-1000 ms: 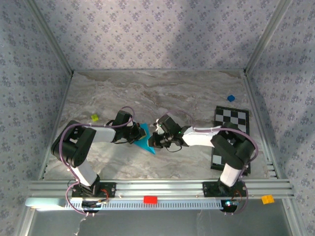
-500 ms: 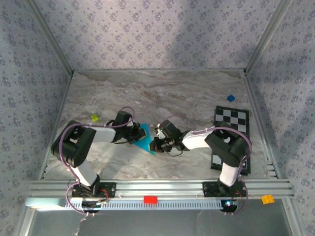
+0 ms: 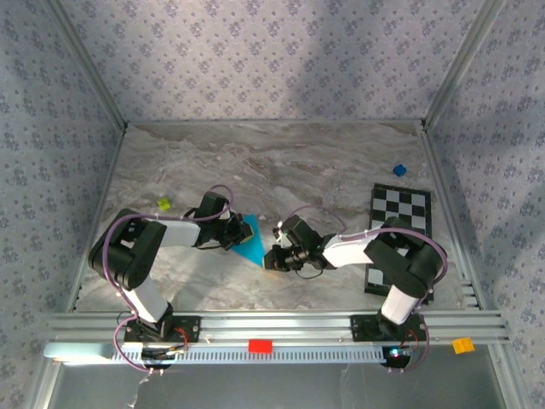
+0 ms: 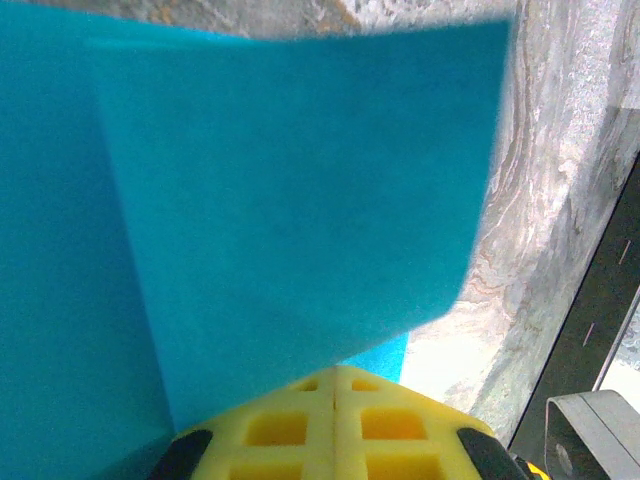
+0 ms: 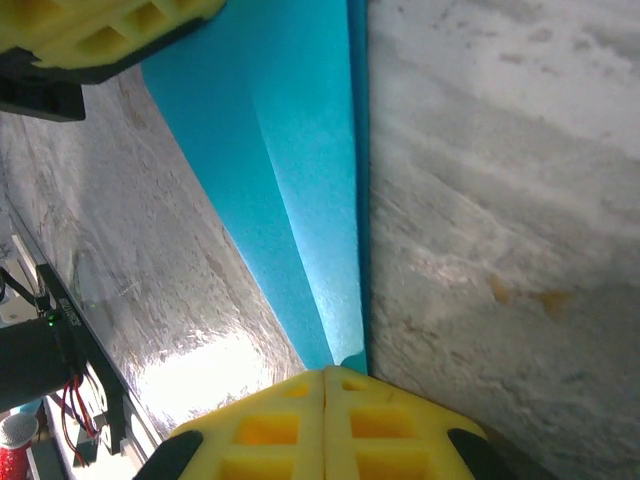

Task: Fold a paper plane with a square sheet of paper (pick it up from the middle)
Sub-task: Fourth fold the wing at the center of the table.

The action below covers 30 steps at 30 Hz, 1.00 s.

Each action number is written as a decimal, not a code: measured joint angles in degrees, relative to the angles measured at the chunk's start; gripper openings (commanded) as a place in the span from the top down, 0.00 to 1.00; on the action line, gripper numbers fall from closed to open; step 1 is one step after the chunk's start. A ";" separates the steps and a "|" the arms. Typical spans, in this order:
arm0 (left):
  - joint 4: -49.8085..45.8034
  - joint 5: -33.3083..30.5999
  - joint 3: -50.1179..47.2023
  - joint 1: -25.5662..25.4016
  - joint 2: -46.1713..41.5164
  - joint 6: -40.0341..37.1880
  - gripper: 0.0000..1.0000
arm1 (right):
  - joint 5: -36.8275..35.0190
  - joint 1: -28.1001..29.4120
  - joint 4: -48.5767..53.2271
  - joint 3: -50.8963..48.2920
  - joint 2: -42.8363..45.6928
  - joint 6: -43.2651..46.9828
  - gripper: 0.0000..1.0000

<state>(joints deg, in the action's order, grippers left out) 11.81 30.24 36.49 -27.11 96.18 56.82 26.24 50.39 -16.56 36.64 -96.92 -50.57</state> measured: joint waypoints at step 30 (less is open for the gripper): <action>0.46 -0.04 -0.22 0.00 0.00 0.00 1.00 | 0.07 -3.06 9.88 16.44 -8.98 -0.66 0.98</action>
<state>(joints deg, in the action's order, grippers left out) 12.27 30.20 36.27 -27.11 96.18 56.82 26.30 47.33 -6.68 53.08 -105.91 -51.22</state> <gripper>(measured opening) 0.043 0.051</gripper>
